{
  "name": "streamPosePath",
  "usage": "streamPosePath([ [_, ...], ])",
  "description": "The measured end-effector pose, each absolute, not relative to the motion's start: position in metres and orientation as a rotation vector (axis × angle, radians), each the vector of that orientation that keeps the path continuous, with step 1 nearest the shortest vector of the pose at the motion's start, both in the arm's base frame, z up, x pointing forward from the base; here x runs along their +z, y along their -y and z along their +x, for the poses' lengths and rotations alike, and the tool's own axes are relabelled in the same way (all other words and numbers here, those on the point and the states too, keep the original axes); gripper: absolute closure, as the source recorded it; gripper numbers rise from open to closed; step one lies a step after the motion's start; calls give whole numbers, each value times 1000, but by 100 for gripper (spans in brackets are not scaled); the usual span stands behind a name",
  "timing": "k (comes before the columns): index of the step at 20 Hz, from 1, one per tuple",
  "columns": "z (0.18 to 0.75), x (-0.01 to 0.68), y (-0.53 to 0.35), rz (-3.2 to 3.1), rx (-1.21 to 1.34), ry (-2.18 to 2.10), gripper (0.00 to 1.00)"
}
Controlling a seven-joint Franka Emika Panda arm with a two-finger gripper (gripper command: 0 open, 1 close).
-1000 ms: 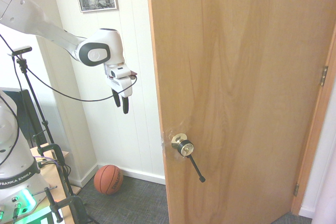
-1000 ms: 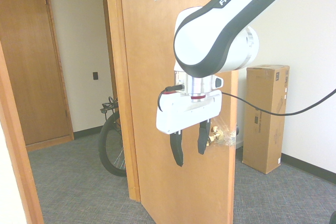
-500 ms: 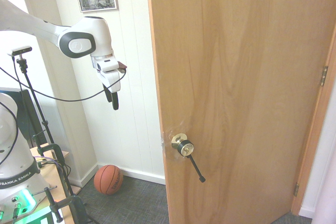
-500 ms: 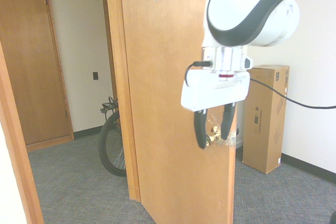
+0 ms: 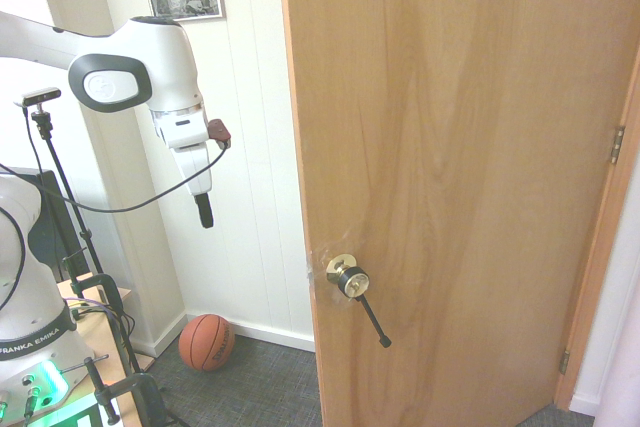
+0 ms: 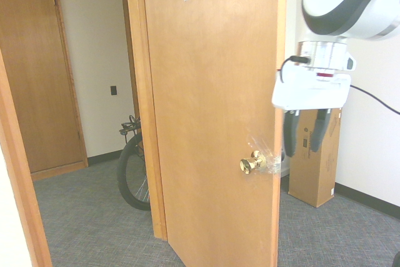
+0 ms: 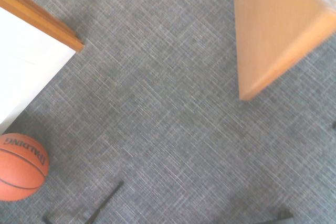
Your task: Close the door
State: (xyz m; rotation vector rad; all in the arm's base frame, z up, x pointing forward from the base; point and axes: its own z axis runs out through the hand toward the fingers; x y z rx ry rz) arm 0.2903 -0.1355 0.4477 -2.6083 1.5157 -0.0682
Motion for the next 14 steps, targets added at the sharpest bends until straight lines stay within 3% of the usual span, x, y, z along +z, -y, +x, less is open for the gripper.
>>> streamPosePath([
  [14, 197, 472, 322, -2391, -215, -1788, 0],
])
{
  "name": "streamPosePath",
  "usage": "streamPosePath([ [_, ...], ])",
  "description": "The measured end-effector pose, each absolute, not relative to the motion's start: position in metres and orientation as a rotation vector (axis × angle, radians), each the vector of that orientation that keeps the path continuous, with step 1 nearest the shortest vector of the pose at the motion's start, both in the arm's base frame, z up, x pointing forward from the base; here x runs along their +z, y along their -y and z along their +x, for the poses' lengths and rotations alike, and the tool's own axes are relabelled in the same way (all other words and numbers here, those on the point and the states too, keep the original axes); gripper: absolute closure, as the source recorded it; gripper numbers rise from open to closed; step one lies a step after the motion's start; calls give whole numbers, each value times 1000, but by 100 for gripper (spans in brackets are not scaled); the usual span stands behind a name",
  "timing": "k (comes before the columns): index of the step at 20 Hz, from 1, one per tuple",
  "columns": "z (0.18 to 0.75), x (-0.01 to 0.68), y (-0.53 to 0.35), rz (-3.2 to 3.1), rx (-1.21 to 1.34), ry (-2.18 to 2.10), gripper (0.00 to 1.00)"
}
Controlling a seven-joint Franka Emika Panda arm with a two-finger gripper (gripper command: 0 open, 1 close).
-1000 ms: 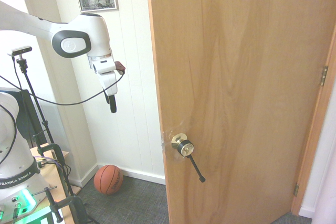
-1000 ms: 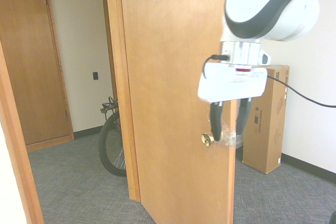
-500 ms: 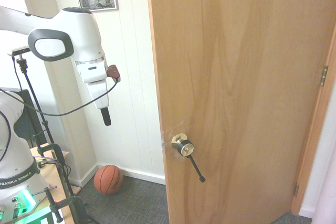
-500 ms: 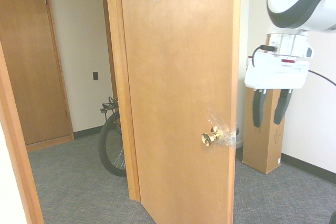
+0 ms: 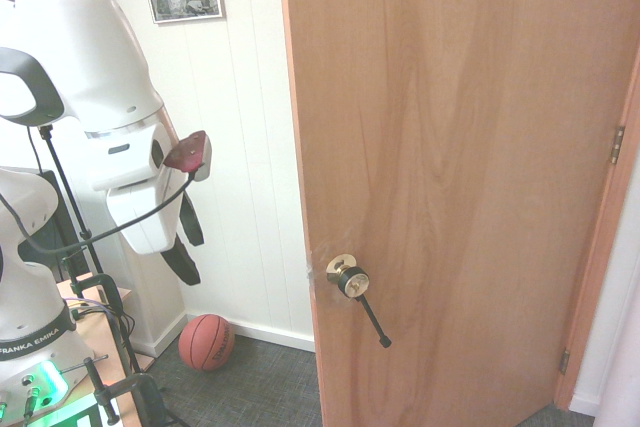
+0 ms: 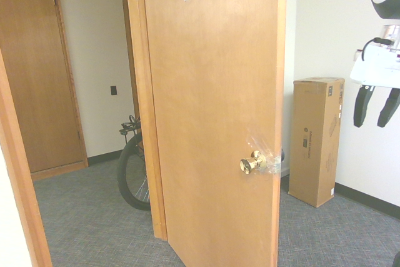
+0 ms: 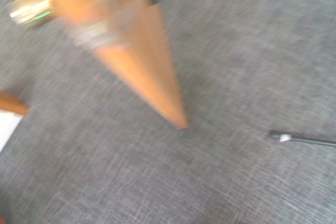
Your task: Close the door
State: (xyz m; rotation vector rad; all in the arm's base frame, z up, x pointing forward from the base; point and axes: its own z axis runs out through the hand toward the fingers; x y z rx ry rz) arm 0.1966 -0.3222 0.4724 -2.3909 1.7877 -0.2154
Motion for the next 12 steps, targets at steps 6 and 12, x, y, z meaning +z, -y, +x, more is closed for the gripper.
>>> streamPosePath([
  [6, 265, 443, 346, -2330, -271, -1806, 0],
  [12, 305, 429, 352, -2132, -472, -1844, 0],
])
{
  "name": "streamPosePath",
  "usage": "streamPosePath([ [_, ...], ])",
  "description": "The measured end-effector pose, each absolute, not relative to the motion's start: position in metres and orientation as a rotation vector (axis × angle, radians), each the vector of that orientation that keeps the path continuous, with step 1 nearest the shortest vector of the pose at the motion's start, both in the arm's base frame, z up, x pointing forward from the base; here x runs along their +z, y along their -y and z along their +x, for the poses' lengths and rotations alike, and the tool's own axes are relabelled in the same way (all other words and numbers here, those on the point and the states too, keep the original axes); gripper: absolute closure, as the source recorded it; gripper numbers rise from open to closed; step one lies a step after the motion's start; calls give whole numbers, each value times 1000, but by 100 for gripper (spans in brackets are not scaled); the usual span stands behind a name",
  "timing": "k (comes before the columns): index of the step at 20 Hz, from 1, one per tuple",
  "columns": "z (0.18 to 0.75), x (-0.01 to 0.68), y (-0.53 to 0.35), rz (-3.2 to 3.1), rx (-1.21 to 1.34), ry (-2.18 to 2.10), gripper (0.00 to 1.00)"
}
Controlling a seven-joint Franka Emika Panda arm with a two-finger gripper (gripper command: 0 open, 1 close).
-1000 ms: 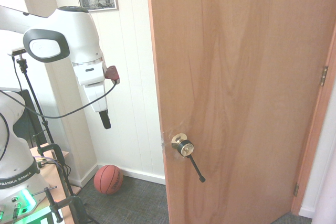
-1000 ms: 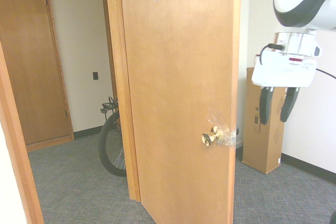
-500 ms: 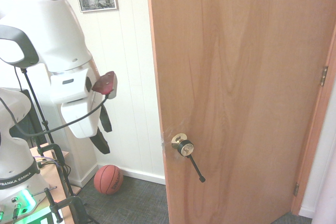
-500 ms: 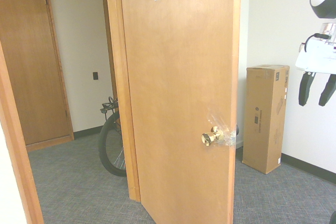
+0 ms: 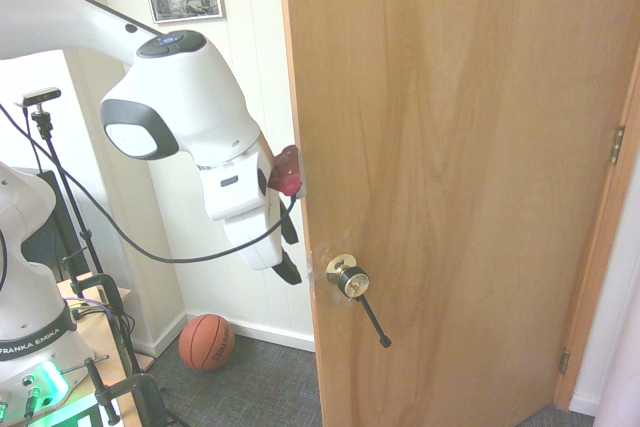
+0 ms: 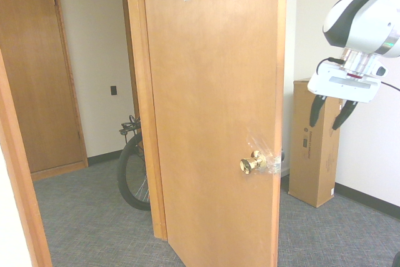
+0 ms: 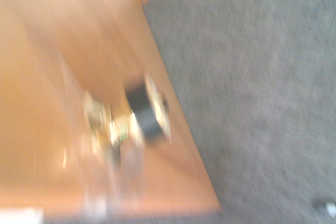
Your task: Close the door
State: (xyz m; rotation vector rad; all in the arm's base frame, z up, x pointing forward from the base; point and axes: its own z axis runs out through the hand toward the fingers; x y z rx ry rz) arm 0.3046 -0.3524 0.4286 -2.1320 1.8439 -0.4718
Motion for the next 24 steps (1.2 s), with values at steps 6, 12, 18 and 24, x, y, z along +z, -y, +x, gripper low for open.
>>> streamPosePath([
  [6, 352, 408, 350, -2001, -608, -1710, 0],
  [12, 410, 383, 337, -1917, -647, -1632, 0],
  [18, 477, 361, 212, -2038, -615, -1456, 0],
  [24, 579, 381, 2, -2134, -709, -1292, 0],
])
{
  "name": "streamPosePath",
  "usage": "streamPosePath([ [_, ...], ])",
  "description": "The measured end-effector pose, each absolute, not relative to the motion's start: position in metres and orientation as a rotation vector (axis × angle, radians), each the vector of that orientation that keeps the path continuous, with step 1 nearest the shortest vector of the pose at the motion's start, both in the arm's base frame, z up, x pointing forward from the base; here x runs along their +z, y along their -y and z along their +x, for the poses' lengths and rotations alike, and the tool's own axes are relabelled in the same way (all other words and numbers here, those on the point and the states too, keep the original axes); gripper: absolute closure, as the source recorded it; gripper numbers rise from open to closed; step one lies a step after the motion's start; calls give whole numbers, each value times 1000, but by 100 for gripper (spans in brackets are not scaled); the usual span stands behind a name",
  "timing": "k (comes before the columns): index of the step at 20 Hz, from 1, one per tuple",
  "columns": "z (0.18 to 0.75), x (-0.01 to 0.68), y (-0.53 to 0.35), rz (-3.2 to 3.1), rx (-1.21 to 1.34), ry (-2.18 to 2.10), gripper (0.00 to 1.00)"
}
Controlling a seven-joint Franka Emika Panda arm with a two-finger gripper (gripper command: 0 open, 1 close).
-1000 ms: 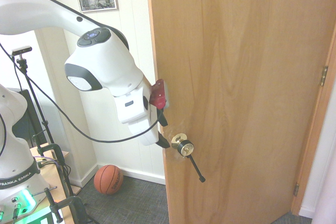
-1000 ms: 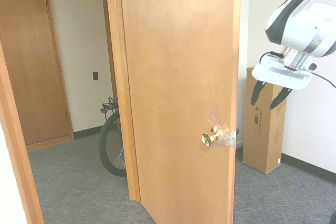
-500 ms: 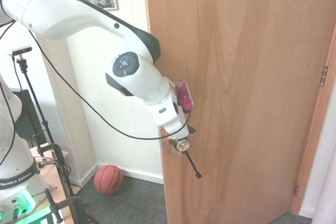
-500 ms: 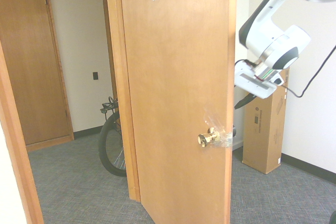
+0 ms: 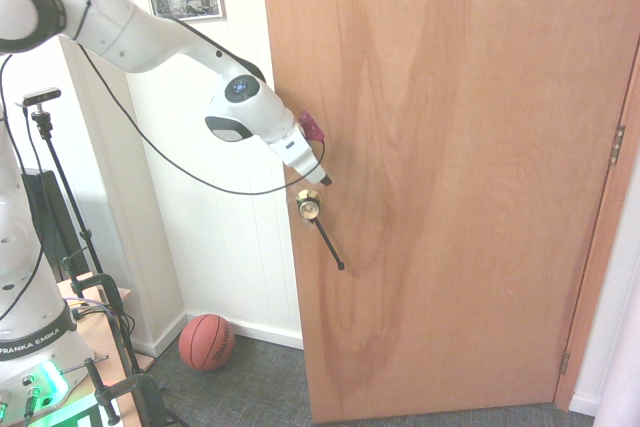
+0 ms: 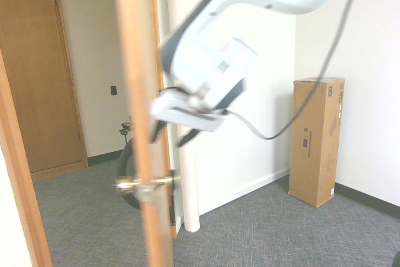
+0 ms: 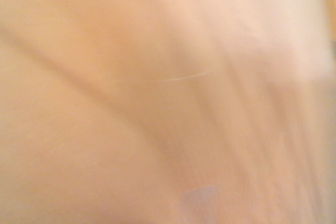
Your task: Close the door
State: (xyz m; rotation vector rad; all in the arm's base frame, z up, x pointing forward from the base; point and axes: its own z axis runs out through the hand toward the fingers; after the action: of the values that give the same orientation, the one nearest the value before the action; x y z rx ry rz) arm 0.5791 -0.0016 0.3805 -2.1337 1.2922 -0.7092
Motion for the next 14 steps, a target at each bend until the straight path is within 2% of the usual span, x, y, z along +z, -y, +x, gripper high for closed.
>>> streamPosePath([
  [4, 644, 369, -100, -2172, -833, -1213, 0],
  [7, 667, 398, -159, -2195, -895, -1134, 0],
  [11, 622, 449, -243, -2287, -847, -993, 0],
  [14, 585, 449, -226, -2399, -790, -989, 0],
])
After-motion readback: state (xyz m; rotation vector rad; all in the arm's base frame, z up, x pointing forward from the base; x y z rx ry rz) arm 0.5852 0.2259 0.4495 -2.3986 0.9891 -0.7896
